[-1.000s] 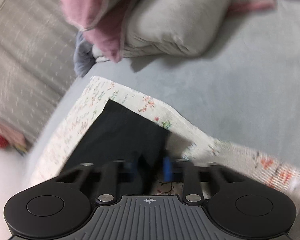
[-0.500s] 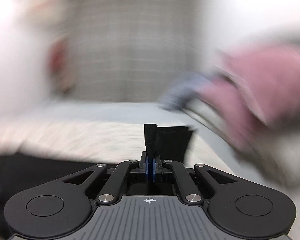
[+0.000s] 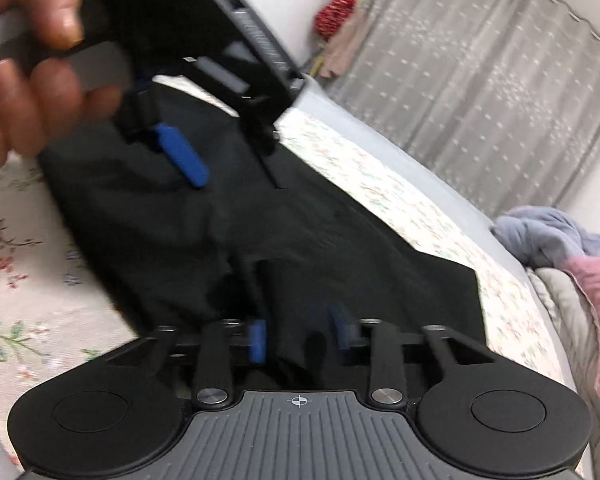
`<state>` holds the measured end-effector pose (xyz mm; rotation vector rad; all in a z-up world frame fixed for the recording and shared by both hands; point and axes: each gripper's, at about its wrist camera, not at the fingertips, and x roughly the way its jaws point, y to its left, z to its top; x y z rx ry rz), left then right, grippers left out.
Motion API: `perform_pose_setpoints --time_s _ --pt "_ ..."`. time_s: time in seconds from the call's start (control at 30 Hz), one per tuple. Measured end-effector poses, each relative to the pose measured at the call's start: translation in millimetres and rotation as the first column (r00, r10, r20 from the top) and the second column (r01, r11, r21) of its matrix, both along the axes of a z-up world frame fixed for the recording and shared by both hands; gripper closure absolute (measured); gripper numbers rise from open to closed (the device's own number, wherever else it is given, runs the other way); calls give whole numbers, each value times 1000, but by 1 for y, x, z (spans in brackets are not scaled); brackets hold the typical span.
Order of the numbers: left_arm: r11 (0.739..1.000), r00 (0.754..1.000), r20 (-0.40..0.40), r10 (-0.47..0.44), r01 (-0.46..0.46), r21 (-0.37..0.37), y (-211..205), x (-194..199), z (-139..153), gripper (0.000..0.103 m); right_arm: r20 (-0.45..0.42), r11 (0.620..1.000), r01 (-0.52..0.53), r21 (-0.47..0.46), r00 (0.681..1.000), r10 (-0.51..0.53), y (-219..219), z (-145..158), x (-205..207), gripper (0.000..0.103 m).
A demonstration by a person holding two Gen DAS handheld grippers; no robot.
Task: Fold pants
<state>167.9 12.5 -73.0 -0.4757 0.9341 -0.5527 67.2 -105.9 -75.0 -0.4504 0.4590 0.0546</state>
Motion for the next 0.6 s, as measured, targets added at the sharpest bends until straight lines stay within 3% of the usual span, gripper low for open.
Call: perform_pose_setpoints --time_s 0.03,0.1,0.17,0.27,0.37,0.53,0.6 --pt "1000 1000 -9 -11 11 -9 -3 1 -1 15 3 1000 9 0 1000 -9 -1 0 0 55" --pt "999 999 -41 -31 30 -30 -7 3 -3 12 -4 1000 -2 20 1000 2 0 0 -6 62" --pt "996 994 -95 -58 50 -78 -11 6 -7 10 -23 998 -25 57 999 27 1 2 -8 101" --pt "991 986 -149 -73 56 -119 -17 12 -10 8 17 998 -28 54 999 27 6 9 -16 103" --pt "991 986 -148 -75 58 -119 -22 19 -9 8 83 999 -21 47 996 17 12 16 -21 103" --pt "996 994 -93 -63 56 -72 -29 35 -4 10 137 998 -37 52 990 29 21 27 -25 103" --pt "997 995 -68 -70 67 -47 -31 43 -3 17 144 998 -45 50 989 38 23 26 -26 103"
